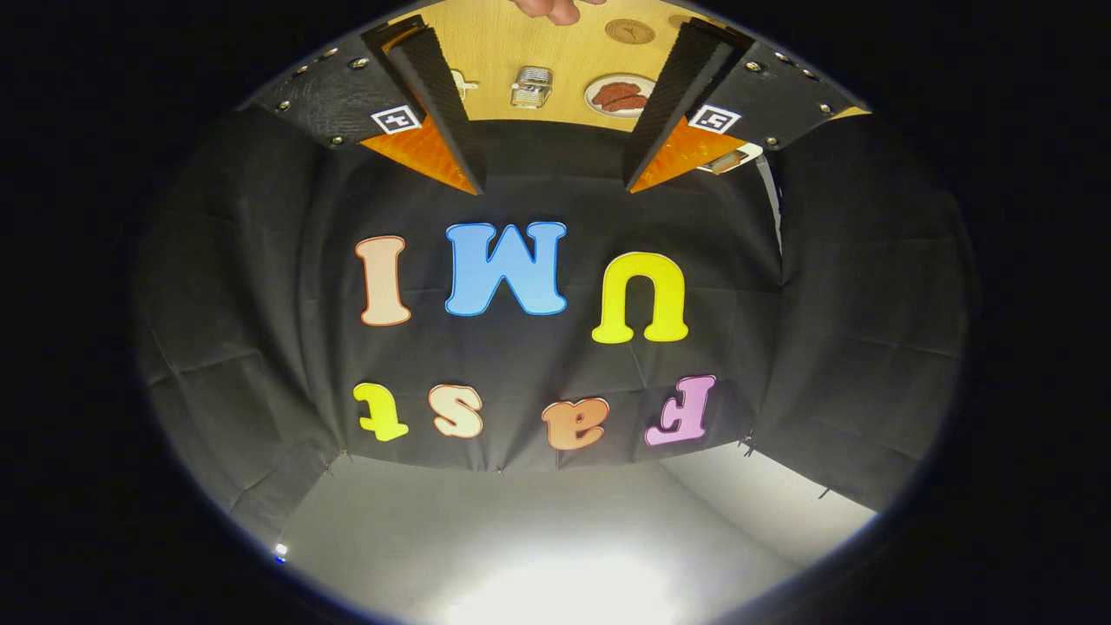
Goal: Take the bottle from table, then pour the juice into the cup, finally place the bottle on the coaster
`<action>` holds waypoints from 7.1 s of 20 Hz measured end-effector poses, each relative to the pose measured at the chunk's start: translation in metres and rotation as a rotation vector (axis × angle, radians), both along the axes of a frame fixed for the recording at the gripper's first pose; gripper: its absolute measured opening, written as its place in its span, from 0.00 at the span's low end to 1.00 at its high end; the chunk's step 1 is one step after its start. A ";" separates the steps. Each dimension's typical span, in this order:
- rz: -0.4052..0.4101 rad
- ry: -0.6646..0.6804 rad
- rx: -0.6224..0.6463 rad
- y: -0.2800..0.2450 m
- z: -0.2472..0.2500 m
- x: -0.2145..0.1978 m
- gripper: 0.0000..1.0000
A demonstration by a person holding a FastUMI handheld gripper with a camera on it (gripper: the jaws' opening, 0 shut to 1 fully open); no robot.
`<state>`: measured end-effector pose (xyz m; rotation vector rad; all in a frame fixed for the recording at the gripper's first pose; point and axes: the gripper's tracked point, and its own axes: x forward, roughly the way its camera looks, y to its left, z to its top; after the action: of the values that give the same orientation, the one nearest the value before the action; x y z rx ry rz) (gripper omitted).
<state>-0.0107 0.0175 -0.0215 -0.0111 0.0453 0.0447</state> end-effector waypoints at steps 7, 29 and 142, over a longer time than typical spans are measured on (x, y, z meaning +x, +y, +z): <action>0.021 0.007 0.012 0.003 -0.036 -0.012 0.96; -0.022 0.075 0.067 -0.017 -0.291 -0.080 0.97; 0.152 -0.308 -1.801 0.131 -0.315 -0.015 0.79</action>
<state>-0.0256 0.1481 -0.3361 -1.8202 -0.2373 0.1410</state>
